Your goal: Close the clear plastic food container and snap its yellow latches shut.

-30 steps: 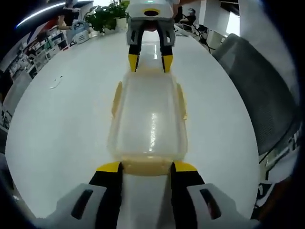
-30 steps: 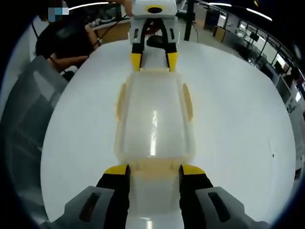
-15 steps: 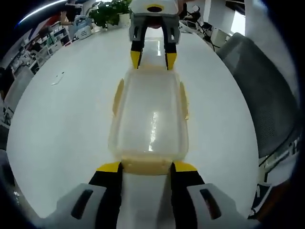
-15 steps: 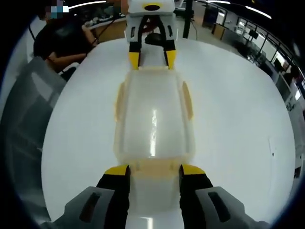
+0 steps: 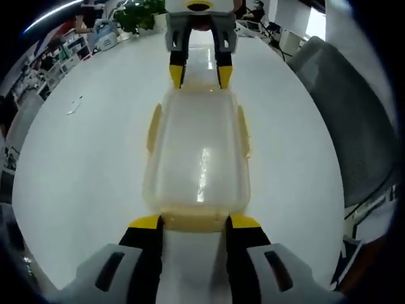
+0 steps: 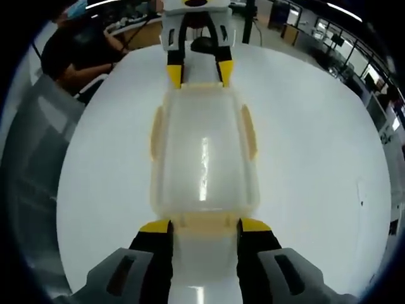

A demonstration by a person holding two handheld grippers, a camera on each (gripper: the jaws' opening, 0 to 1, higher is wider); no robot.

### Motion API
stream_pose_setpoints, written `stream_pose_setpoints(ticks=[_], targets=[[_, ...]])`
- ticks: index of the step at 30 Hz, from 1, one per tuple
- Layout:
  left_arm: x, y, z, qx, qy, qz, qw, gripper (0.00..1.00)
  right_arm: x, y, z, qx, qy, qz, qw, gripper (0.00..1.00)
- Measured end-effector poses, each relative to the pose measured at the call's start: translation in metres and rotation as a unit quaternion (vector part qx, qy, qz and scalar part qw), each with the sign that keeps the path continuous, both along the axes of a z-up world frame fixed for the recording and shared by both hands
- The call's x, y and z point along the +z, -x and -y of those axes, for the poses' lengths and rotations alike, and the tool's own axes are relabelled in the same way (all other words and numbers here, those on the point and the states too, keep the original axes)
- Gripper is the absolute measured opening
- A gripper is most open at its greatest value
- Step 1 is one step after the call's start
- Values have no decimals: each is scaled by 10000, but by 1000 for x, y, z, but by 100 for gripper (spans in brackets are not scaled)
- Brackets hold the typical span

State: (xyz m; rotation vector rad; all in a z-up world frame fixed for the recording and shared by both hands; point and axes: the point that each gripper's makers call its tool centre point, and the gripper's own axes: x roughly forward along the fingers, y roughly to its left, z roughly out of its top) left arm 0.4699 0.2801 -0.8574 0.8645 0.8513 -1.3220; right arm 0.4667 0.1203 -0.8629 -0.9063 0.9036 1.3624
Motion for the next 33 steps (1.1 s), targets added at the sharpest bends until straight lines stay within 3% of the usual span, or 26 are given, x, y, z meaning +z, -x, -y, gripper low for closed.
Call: stream_pose_setpoints(ticks=[12,33], targets=[[4,5,0,116,-154,97,9998,38,6,3,1,38,34,67,10000,37],[44,16,15,129,-251,263,9993,38,45,12,16,146,-167,154,9996,38]])
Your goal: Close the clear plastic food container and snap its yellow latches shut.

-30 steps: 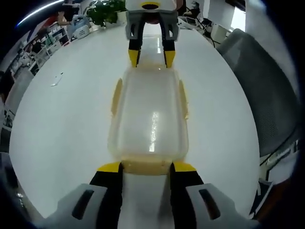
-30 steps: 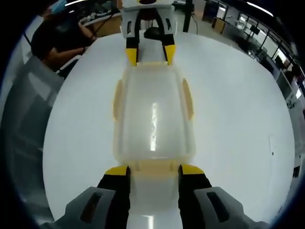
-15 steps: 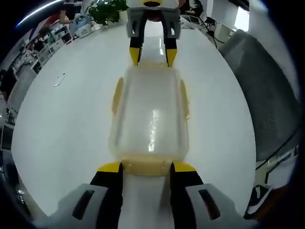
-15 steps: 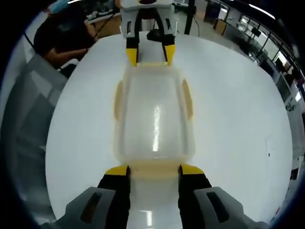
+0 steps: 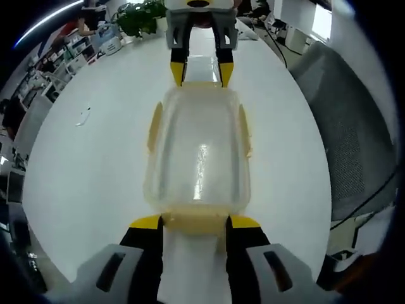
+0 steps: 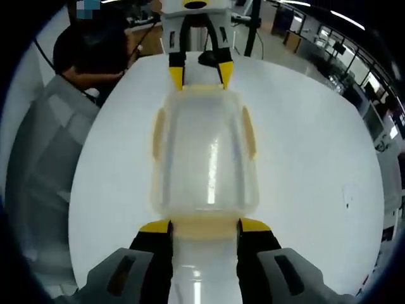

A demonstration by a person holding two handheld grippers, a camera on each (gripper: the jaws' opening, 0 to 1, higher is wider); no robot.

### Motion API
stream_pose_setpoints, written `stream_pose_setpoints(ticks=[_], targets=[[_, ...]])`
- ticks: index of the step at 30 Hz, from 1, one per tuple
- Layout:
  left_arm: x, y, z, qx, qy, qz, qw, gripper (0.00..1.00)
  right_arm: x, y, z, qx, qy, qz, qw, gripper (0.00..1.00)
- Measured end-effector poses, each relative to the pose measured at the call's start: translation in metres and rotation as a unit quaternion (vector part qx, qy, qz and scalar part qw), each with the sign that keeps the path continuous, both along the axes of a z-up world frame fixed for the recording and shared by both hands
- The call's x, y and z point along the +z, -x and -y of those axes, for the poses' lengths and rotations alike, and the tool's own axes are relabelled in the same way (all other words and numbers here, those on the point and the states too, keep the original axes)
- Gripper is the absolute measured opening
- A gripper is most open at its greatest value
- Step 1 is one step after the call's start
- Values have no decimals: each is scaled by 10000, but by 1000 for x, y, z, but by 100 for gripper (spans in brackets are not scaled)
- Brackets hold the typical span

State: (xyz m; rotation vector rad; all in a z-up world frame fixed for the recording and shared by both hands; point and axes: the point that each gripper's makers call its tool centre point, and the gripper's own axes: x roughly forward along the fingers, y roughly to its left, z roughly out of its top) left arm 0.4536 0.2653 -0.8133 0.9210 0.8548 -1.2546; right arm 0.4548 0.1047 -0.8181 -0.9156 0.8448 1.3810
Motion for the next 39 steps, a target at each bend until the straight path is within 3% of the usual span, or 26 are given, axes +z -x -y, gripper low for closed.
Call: stream_pose_setpoints(ticks=[9,22,39], targets=[[18,4,7,43,-9,121,9999,38,19,0,7,100,-78,116,9999,38],[35,6,27,255,106,201,9994,38,32,-2,27,230,-44,236,9994,38],[42,10,60,337,169,209,9991,38,43,-1,59,288,-14,228,9993,38]])
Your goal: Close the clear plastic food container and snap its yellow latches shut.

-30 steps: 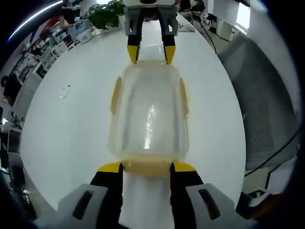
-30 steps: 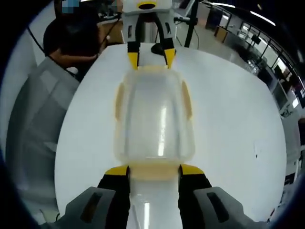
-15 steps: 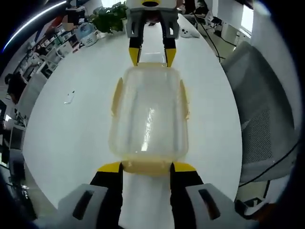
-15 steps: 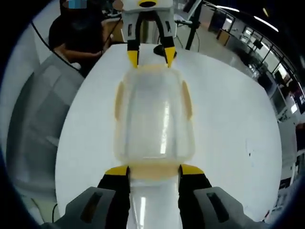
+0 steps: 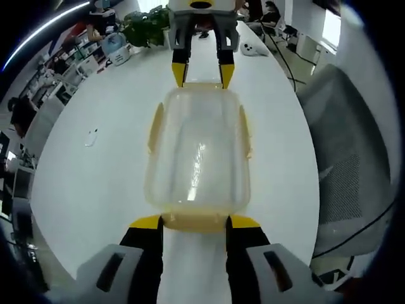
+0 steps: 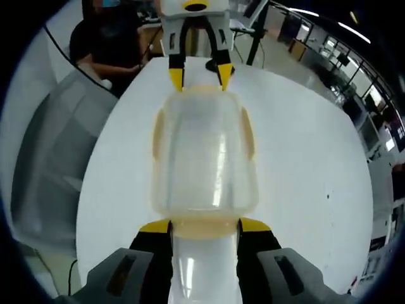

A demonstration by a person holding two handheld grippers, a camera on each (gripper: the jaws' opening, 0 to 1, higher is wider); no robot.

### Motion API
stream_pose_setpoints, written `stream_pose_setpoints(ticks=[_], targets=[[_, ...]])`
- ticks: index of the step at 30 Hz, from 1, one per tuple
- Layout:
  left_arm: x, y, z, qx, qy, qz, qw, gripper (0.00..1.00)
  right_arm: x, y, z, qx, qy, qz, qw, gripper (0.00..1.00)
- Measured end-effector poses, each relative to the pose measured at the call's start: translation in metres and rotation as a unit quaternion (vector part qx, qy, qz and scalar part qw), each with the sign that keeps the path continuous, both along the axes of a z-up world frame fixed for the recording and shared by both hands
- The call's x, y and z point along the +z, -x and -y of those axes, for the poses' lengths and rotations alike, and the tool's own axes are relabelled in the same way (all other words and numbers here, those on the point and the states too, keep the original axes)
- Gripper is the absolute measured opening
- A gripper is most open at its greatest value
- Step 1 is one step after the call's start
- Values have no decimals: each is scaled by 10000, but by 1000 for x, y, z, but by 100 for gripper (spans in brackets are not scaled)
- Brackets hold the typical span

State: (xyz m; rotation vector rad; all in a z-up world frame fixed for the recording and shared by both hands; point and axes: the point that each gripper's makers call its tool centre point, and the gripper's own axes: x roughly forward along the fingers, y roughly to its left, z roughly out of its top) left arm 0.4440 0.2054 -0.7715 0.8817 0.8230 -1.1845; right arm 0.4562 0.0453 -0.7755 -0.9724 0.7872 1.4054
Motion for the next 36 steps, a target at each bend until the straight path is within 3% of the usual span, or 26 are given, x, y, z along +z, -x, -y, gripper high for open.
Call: stream_pose_setpoints(ticks=[36], targets=[[0,-2,77,172,80,-139,9997,38,-2,-6,77,131,153,-91,9998,38]])
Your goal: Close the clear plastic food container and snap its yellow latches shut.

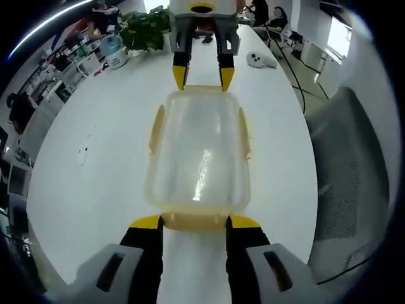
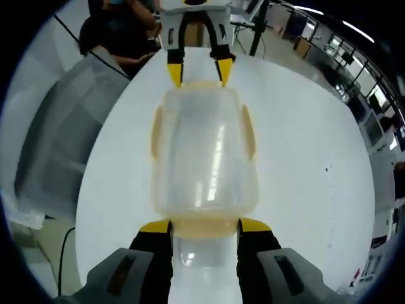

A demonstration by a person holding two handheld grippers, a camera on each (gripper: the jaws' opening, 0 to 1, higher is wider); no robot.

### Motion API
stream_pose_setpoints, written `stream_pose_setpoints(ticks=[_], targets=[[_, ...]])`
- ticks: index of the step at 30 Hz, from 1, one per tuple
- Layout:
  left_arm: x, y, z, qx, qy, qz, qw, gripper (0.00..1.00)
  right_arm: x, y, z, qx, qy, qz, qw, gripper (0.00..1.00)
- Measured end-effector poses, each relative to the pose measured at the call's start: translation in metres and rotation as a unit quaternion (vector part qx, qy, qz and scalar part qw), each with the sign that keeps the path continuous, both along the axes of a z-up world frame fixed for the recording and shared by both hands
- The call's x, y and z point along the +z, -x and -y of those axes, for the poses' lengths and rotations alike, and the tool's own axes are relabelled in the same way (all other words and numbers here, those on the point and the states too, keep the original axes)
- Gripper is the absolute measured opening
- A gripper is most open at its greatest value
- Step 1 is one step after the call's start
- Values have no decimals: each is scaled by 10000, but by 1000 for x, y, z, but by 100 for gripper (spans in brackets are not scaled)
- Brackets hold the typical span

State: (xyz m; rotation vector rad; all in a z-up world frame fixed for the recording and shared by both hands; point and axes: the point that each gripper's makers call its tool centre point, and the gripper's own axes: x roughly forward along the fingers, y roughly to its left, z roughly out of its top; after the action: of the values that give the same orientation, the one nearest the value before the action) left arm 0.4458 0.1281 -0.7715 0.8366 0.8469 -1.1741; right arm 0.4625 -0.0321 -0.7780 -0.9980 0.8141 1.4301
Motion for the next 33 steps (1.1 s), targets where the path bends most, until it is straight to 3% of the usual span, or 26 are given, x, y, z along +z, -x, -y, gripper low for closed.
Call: stream_pose_setpoints(ticks=[33], targets=[[1,-9,61,-4,168,-17,9999,38,1,-9,62,-41,126,-73,9999,38]])
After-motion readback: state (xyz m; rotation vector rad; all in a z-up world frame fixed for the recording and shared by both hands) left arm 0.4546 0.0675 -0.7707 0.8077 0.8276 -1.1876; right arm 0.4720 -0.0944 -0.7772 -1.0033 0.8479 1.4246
